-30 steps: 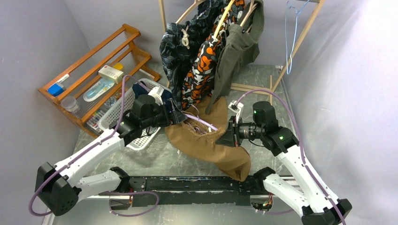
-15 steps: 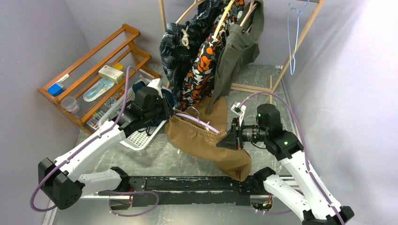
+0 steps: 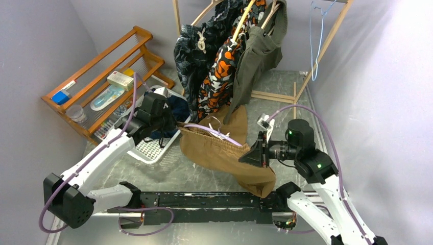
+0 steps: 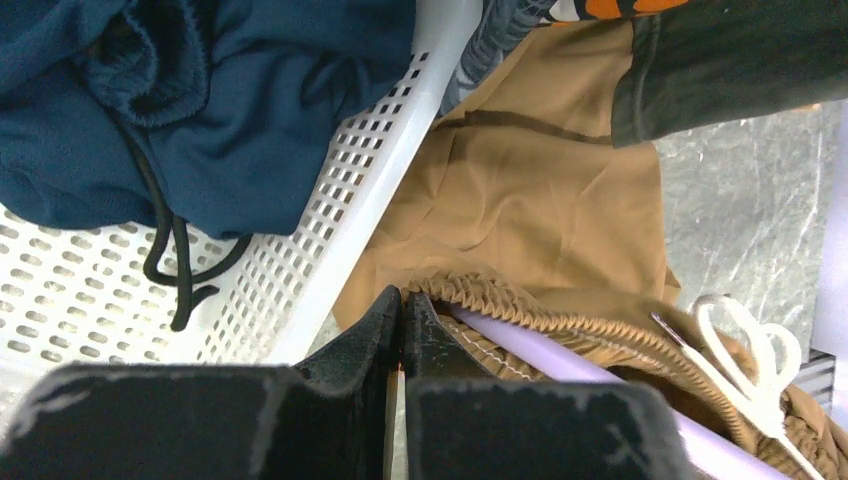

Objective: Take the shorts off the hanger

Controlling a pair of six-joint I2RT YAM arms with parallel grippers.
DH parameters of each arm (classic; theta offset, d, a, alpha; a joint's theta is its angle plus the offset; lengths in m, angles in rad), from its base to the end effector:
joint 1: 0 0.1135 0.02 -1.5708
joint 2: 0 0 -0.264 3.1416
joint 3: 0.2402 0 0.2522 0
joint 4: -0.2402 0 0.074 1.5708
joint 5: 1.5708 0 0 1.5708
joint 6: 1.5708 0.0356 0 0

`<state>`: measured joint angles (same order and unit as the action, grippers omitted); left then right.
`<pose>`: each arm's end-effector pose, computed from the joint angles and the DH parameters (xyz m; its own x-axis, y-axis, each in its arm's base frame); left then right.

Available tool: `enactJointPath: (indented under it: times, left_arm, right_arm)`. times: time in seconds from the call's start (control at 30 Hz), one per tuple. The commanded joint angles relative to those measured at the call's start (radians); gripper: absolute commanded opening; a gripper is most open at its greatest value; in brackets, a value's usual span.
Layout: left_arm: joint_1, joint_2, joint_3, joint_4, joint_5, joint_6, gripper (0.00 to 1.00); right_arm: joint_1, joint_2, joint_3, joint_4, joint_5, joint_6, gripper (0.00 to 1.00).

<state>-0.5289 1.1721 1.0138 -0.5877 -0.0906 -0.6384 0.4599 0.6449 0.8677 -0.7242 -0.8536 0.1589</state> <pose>0.2168 -0.1230 0.3031 -0.7358 -0.2573 -0.6264 0.0083 0.9215 -0.3883 0.0957 0.0773 0.3380 -0.5652 -0.1639 -0.8085 -0.8047 0.3257 0.4964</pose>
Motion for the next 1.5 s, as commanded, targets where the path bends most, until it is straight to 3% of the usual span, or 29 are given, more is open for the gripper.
enactJointPath:
  times: [0.0, 0.33, 0.63, 0.87, 1.0, 1.2, 1.47]
  left_arm:
    - [0.076, -0.045, -0.070, -0.032, -0.096, 0.036, 0.07]
    - [0.076, -0.100, -0.163, 0.037, 0.096, 0.035, 0.07]
    - [0.075, -0.070, -0.197, 0.020, 0.060, -0.022, 0.07]
    - [0.113, -0.033, -0.130, -0.073, -0.081, -0.037, 0.07]
    - [0.190, -0.020, -0.125, -0.045, -0.031, -0.012, 0.07]
    - [0.199, 0.012, -0.138, 0.025, 0.078, 0.014, 0.07]
    - [0.199, -0.013, -0.215, 0.114, 0.251, 0.011, 0.07]
  right_arm:
    - [0.006, -0.112, 0.026, 0.113, -0.053, 0.039, 0.00]
    - [0.006, -0.110, 0.004, 0.195, -0.029, 0.059, 0.00]
    - [0.006, -0.159, -0.002, 0.273, 0.012, 0.072, 0.00]
    - [0.006, -0.187, 0.009, 0.243, -0.067, 0.059, 0.00]
    - [0.006, -0.183, 0.021, 0.204, -0.109, 0.049, 0.00]
    - [0.006, -0.221, 0.016, 0.258, -0.139, 0.075, 0.00]
    - [0.006, -0.233, -0.023, 0.253, 0.189, 0.051, 0.00]
